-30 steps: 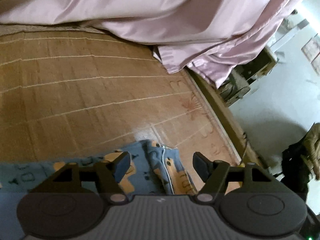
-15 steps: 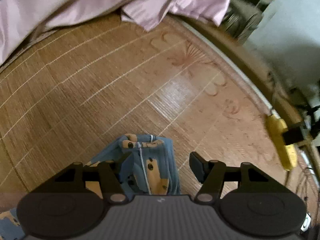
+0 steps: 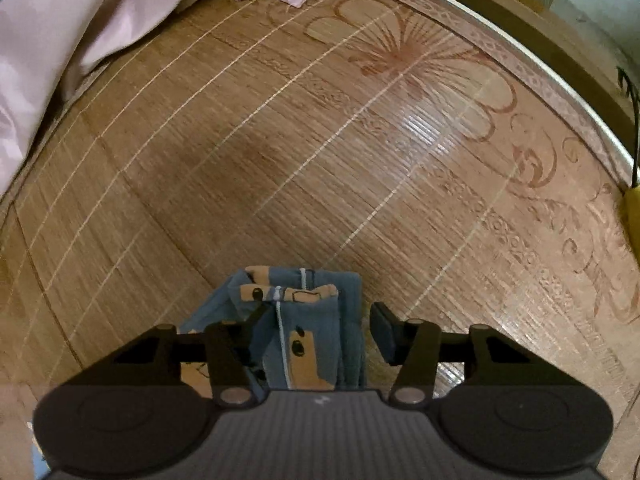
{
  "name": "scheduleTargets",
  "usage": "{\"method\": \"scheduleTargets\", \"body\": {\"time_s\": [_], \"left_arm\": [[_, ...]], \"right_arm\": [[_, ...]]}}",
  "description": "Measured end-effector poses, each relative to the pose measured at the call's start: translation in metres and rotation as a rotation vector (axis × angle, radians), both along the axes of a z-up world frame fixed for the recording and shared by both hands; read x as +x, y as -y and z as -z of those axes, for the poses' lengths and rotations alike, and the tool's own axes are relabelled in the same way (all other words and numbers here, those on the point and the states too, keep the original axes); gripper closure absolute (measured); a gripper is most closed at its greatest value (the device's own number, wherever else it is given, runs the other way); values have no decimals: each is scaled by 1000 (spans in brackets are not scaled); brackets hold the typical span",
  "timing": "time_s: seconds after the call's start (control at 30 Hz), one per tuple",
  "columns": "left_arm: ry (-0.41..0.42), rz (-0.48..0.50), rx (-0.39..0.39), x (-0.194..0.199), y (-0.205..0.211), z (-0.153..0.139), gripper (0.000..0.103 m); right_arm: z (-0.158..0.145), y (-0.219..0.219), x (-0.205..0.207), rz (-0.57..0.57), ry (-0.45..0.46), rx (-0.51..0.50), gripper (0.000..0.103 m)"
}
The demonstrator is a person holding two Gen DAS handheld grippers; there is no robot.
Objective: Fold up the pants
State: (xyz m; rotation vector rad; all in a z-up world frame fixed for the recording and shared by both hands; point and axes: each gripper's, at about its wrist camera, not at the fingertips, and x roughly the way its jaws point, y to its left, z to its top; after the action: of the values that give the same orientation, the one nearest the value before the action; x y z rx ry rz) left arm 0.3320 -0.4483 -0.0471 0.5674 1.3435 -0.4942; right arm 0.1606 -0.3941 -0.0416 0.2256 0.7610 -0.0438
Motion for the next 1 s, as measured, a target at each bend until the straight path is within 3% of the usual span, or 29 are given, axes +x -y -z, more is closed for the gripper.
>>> {"method": "scheduleTargets", "body": {"time_s": [0.13, 0.2, 0.33, 0.53, 0.77, 1.0], "left_arm": [[10, 24, 26, -2, 7, 1, 46], [17, 17, 47, 1, 9, 5, 58], [17, -18, 40, 5, 3, 6, 72], [-24, -114, -104, 18, -26, -5, 90], [-89, -237, -310, 33, -74, -15, 92], [-88, -207, -331, 29, -74, -19, 91]], "right_arm": [[0, 0, 1, 0, -4, 0, 90], [1, 0, 1, -1, -6, -2, 90], [1, 1, 1, 4, -8, 1, 90], [-3, 0, -3, 32, 1, 2, 91], [-9, -9, -7, 23, 21, -46, 91], [-7, -15, -5, 15, 11, -70, 91]]}}
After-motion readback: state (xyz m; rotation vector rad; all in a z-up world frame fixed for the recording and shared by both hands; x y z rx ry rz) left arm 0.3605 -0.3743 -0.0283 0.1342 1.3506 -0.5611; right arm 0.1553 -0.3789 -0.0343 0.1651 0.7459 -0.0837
